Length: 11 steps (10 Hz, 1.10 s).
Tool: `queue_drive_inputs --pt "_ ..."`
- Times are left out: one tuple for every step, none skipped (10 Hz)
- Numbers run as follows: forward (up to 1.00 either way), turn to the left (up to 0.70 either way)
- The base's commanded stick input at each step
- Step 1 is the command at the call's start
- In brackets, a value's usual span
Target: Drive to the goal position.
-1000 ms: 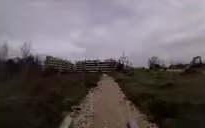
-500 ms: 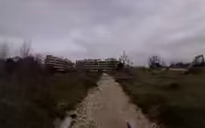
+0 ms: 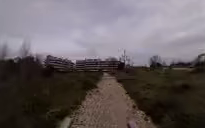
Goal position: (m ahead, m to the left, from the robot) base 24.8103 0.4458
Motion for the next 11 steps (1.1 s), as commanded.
queue_drive_inputs --pt "0.5 0.0" --pt "0.5 0.0" --pt "0.5 0.0" --pt "0.5 0.0" --pt "0.5 0.0" --pt "0.5 0.0" --pt "0.5 0.0" --pt "0.5 0.0" --pt "0.5 0.0" --pt "0.5 0.0" --pt "0.5 0.0"
